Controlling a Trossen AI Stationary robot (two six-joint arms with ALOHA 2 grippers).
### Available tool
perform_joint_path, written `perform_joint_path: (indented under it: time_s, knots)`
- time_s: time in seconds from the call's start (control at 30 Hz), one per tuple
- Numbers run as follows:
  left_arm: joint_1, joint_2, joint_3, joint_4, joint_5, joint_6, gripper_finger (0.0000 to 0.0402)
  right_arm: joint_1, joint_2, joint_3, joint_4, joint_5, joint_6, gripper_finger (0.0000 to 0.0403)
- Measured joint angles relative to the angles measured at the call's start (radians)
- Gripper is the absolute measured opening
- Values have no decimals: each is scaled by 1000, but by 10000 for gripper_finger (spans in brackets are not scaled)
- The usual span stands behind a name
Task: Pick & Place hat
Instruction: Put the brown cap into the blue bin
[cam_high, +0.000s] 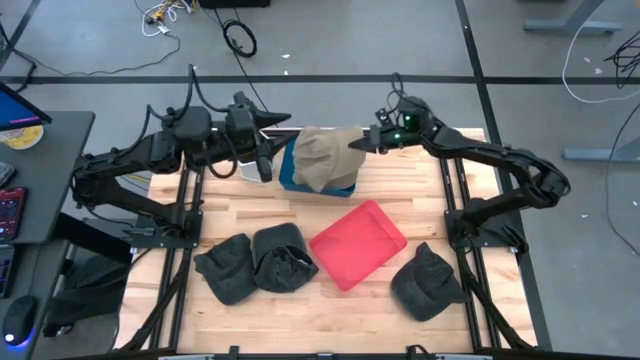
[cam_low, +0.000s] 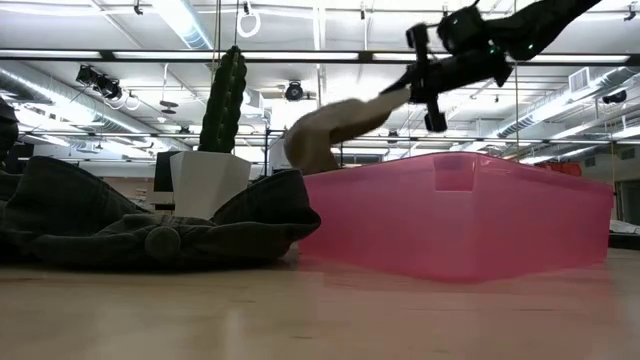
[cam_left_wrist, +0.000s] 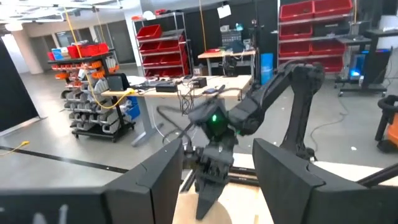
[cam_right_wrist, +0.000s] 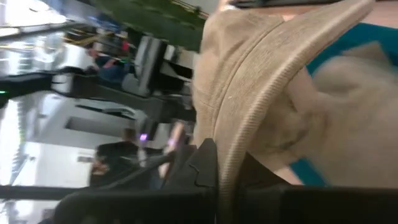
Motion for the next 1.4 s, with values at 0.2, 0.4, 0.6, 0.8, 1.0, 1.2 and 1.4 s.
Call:
perform_joint_path:
  time_s: [0.2,0.4,0.6,0.8,1.0,1.2,1.4]
  knots:
    - [-5,4,0,-2,0,-16,199,6,102,0,39,32,-19,4]
    - [-5,3,0,-2,0,-25,199,8,137,0,72,130,-28,4]
    - [-5,3,0,-12,0,-48,199,-18,105,0,152,162,5,4]
    - [-5,3,0,-32,0,-67,199,-25,-13,0,136,141,7,4]
    - [-5,3,0,-32,0,-67,199,-37,-159,0,-31,161,-56,4]
    - [-5,3,0,-31,0,-65,199,-33,-207,0,-258,279,-206,4]
    - [-5,3,0,-26,0,-66,199,20,-146,0,-193,280,-196,4]
